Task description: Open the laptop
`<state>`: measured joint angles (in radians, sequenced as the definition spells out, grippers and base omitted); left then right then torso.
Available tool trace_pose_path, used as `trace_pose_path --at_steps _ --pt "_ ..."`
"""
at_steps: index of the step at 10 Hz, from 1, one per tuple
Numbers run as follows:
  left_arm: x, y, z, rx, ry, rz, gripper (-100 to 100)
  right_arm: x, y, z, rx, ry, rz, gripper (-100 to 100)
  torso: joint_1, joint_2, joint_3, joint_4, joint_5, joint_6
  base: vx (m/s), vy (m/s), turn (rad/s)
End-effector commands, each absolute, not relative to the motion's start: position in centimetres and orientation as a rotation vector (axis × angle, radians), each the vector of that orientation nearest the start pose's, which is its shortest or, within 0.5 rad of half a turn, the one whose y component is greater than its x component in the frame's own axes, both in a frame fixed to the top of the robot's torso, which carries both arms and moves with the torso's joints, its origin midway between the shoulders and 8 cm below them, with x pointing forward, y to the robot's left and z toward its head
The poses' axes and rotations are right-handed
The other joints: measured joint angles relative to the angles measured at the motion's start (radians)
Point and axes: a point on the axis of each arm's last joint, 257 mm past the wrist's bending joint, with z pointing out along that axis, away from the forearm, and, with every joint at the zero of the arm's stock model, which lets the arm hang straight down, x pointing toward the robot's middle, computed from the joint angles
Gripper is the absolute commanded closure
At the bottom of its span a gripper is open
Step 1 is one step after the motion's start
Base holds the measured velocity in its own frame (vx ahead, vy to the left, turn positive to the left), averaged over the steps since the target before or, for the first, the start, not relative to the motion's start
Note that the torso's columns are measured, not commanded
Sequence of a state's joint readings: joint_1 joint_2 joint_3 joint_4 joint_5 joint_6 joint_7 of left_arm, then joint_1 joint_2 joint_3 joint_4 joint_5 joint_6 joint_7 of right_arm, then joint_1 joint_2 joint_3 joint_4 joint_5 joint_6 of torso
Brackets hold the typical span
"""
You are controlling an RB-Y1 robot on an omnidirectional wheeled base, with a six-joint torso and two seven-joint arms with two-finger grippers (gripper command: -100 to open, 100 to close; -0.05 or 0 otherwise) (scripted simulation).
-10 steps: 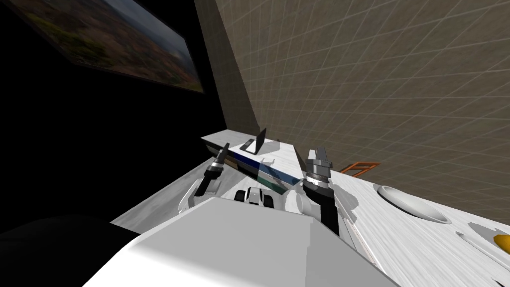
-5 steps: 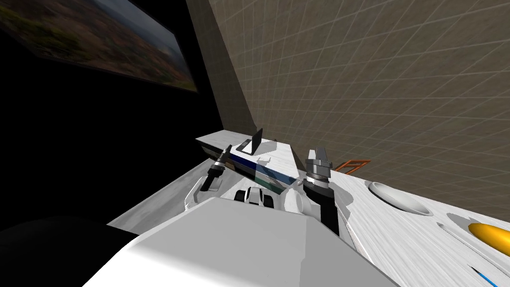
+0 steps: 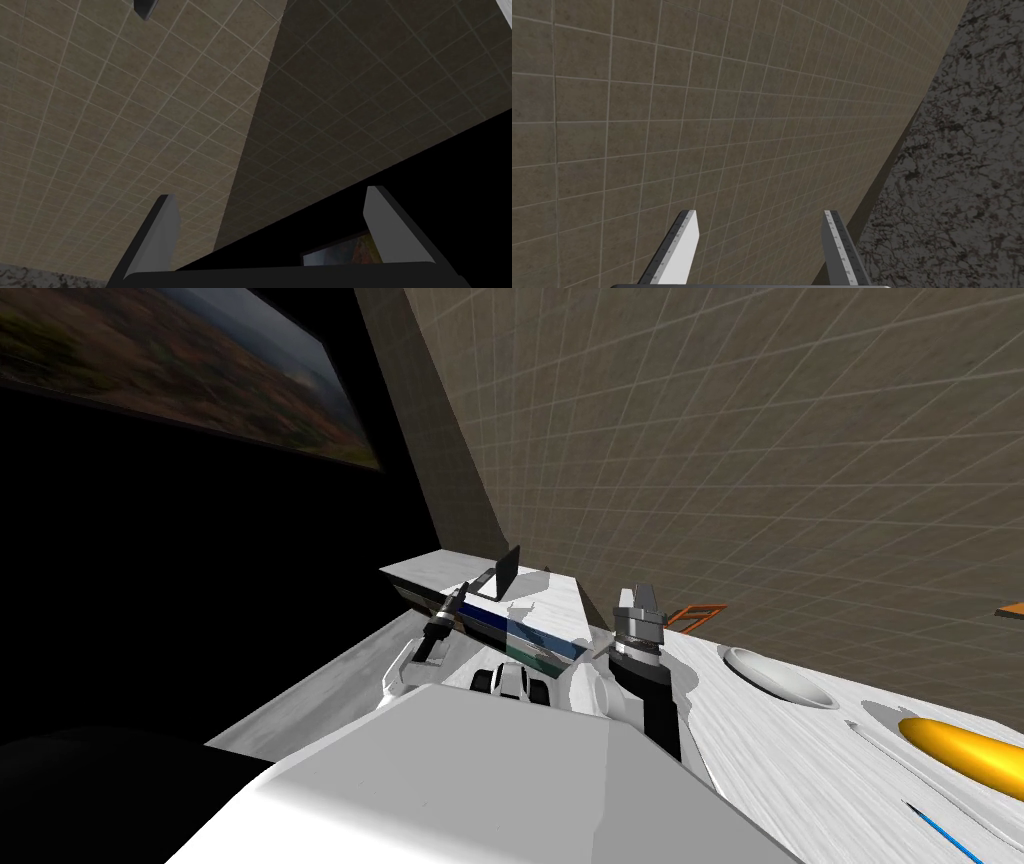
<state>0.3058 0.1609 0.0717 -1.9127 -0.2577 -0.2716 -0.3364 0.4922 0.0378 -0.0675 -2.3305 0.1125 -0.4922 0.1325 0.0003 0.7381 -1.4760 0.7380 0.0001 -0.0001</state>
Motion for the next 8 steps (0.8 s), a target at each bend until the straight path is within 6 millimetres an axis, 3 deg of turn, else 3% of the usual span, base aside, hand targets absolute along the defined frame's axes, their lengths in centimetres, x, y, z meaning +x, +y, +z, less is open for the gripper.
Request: trace_pose_path --at_steps 1,8 --pt "46.0 30.3 -14.7 -0.483 1.247 -0.608 -100 33.3 -28.9 4.7 0.521 0.639 1.047 0 0.0 0.0 0.0 0.0 0.0 0.0 0.047 -0.076 -0.067" --pt "48.8 30.9 -20.3 -0.497 1.363 -0.486 -100 33.3 -28.9 4.7 0.521 0.639 1.047 0 0.0 0.0 0.0 0.0 0.0 0.0 0.048 -0.068 -0.069"
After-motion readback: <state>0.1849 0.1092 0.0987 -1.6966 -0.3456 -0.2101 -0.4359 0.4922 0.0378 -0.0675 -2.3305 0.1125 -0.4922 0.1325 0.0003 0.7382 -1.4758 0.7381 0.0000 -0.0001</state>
